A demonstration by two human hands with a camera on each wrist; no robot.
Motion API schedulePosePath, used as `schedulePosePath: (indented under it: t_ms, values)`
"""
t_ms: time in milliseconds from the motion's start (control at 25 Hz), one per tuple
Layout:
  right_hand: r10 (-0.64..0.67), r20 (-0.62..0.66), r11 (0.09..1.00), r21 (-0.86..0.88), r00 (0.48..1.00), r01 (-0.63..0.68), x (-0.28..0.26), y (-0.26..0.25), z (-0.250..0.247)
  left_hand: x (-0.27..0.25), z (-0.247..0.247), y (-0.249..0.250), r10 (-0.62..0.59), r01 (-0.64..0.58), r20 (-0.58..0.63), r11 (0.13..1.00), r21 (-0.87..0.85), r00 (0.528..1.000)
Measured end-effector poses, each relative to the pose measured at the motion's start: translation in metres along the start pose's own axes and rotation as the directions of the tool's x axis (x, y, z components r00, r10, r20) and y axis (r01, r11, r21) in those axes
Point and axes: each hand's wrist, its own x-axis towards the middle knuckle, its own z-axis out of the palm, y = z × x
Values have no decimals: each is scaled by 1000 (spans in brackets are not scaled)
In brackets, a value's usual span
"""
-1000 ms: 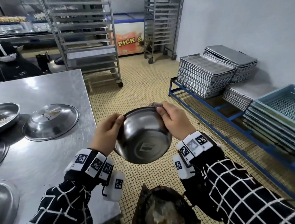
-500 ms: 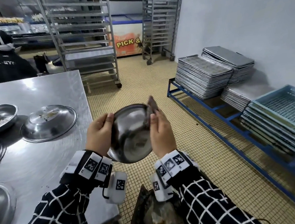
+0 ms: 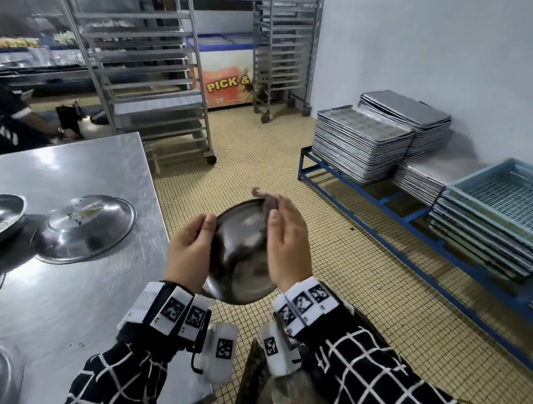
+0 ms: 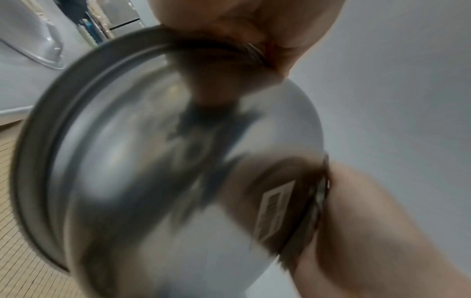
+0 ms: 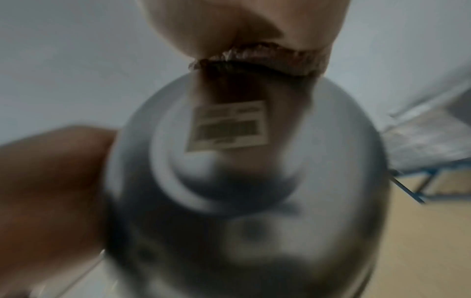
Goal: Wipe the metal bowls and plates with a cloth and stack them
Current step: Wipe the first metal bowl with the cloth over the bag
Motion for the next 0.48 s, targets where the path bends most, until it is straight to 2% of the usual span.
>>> schedulePosePath:
  t_ms: [40, 80, 120, 160, 200, 240, 280, 360, 480]
  values:
    - [156, 23, 972, 175, 987, -158, 3, 8, -4, 0, -3, 0, -31, 30, -14, 998, -55, 999]
    - [337, 89, 881, 322, 937, -347, 5, 17, -8, 0, -6, -3, -53, 51, -21, 994, -94, 998]
    - [502, 179, 752, 393, 846, -529, 5, 26, -11, 0, -9, -6, -63, 60, -19, 992, -110, 998]
    - [609, 268, 619, 428, 747, -658, 5, 38, -11, 0, -12, -11, -64, 63, -7, 992, -107, 998]
    - [656, 322, 513, 472, 682, -717, 2, 45, -11, 0, -14, -15, -62, 63, 11, 994, -86, 998]
    - [670, 331, 456, 524, 665, -719, 3, 52, -10, -1, -15, -19, -57, 59, 35, 997, -58, 998]
    - [655, 285, 482, 556, 700, -677, 4, 56, -9, -1, -16, -22, -54, 56, 59, 998, -32, 997]
    - [563, 171, 641, 527, 808, -558, 8, 51, -17, -2, -18, -23, -49, 49, 95, 999, 2, 994]
    - [308, 159, 891, 296, 938, -343, 18, 25, -42, 0, -21, -17, -16, 16, 93, 1000, 8, 996]
